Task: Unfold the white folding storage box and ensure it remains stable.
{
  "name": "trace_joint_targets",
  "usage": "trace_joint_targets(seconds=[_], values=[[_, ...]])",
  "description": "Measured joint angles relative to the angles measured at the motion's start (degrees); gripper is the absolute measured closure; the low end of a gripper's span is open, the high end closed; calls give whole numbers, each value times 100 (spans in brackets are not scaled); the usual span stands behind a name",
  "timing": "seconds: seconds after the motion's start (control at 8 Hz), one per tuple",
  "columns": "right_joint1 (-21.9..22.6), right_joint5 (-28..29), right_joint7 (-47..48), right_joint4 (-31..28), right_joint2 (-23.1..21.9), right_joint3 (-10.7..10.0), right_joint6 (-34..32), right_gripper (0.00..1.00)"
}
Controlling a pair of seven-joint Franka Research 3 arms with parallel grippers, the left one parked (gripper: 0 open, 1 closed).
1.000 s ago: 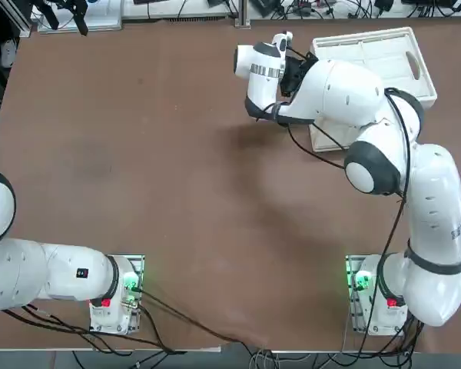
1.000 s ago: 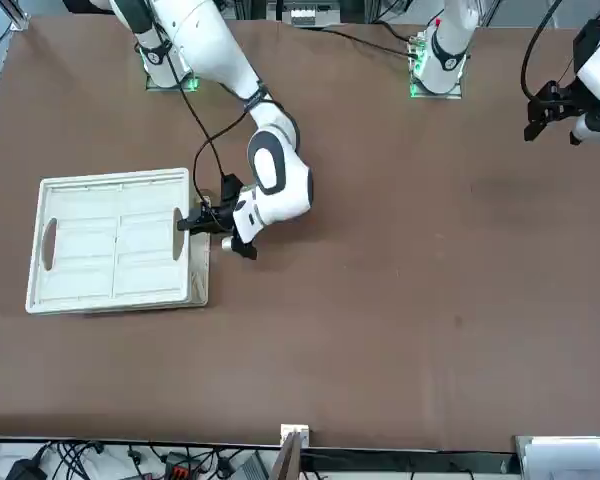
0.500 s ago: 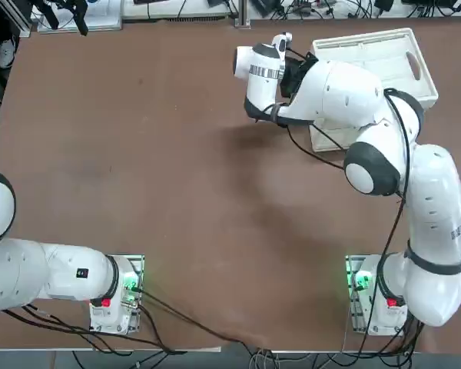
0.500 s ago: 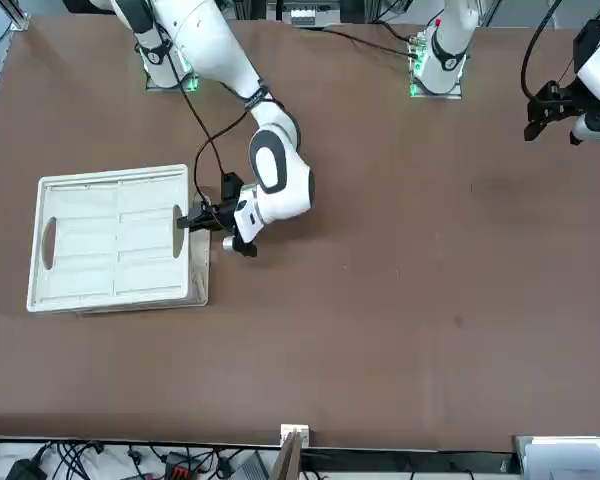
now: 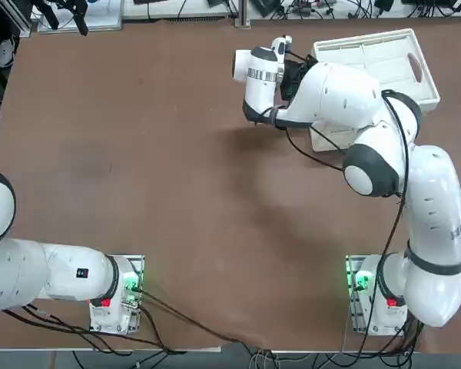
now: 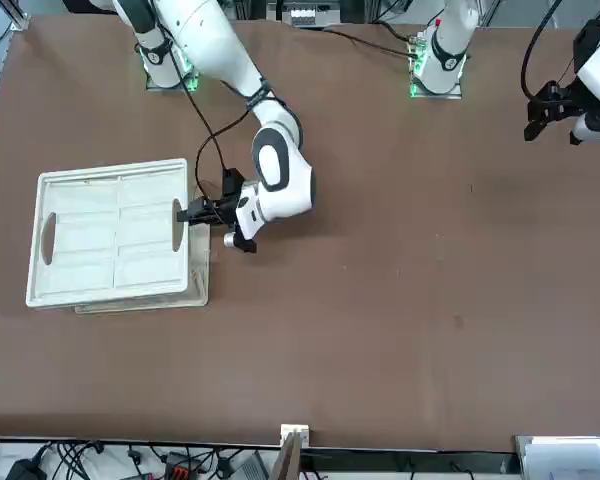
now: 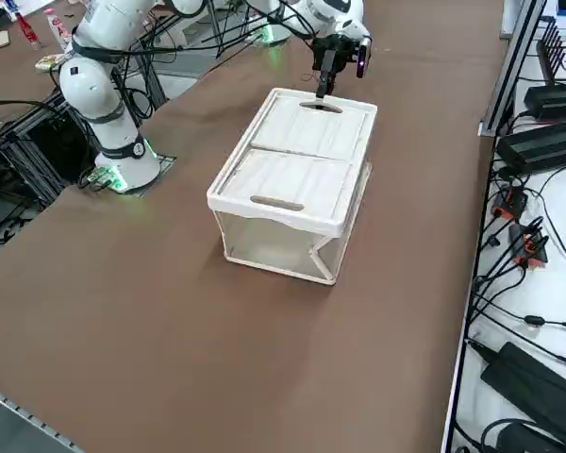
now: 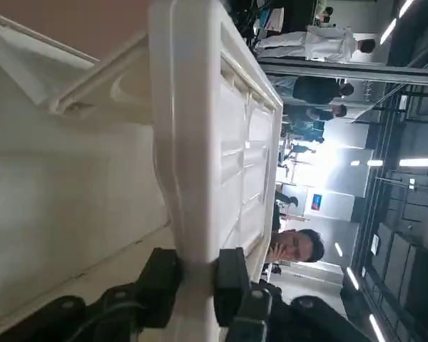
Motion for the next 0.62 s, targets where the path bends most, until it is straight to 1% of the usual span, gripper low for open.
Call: trace_joint_targets(seconds=[0.62], values=[[37,-247,830,13,0,-3,-83,70]])
